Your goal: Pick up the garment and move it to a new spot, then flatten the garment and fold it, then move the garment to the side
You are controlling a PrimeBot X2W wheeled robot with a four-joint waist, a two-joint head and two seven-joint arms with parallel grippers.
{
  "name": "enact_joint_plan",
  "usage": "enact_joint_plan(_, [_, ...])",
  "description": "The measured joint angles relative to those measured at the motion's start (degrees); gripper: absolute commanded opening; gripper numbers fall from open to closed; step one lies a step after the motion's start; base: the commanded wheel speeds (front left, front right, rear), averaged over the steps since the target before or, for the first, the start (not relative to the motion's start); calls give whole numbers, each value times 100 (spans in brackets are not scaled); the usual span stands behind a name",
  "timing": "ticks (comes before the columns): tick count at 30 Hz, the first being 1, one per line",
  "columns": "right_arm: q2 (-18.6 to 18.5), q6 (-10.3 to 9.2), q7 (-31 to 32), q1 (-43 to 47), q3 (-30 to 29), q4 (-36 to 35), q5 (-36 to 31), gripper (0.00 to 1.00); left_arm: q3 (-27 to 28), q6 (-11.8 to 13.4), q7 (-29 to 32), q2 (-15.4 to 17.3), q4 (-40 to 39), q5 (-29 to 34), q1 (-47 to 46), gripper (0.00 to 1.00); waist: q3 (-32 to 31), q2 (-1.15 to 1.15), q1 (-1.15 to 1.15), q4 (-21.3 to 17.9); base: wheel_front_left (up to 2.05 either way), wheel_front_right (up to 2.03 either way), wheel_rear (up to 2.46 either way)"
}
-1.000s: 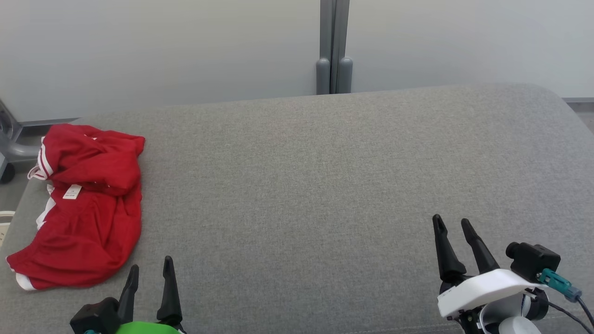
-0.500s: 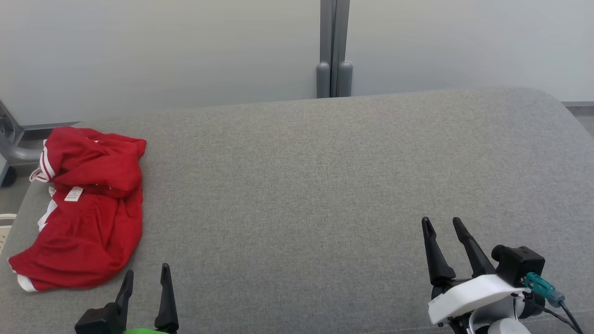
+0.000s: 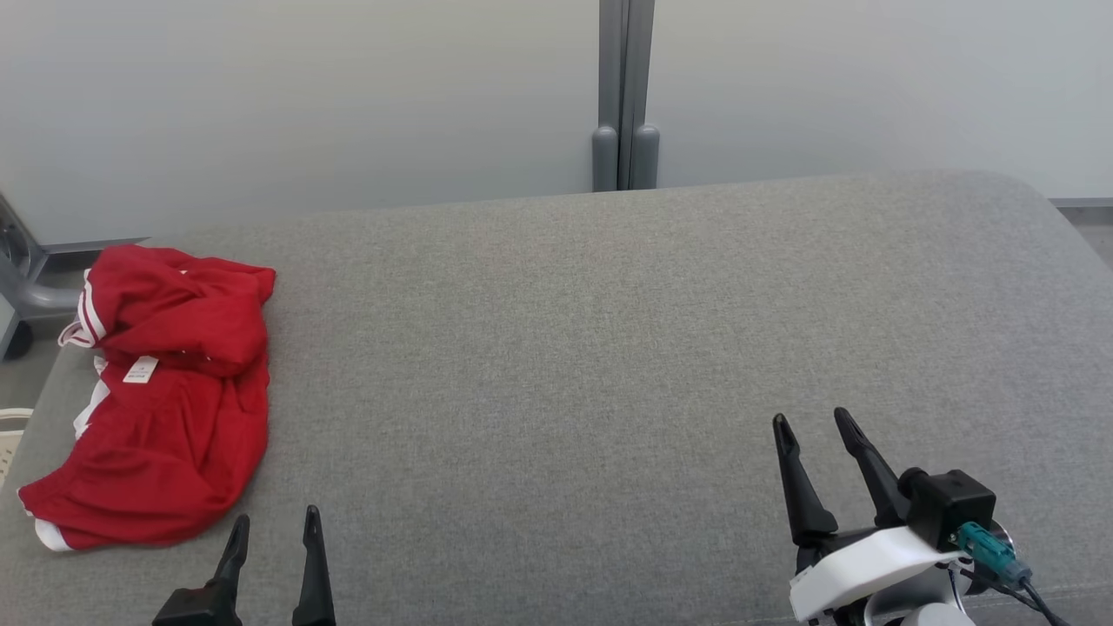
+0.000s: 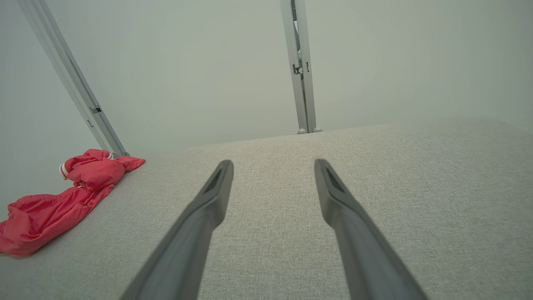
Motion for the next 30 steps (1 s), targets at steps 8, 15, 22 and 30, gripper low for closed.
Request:
enact_joint_plan(8, [-7,0,-127,41,59,-11,-294,100,8,41,8,-8,-127,172,144,100,-62,0,0,3,0,0,0])
enact_joint_plan(15, [-11,0,-227,54,111,24,-511,100,3,62,8,-2,-189,327,265,100,-118,0,0,10,0,0,0])
enact_joint_plan(22, [-12,1,-227,55,93,86,-513,100,-14,70,10,23,-198,324,290,100,-111,0,0,11,0,0,0])
enact_joint_plan(30, [-12,1,-227,55,79,114,-513,100,-36,88,26,54,-200,282,290,100,-94,0,0,1,0,0,0])
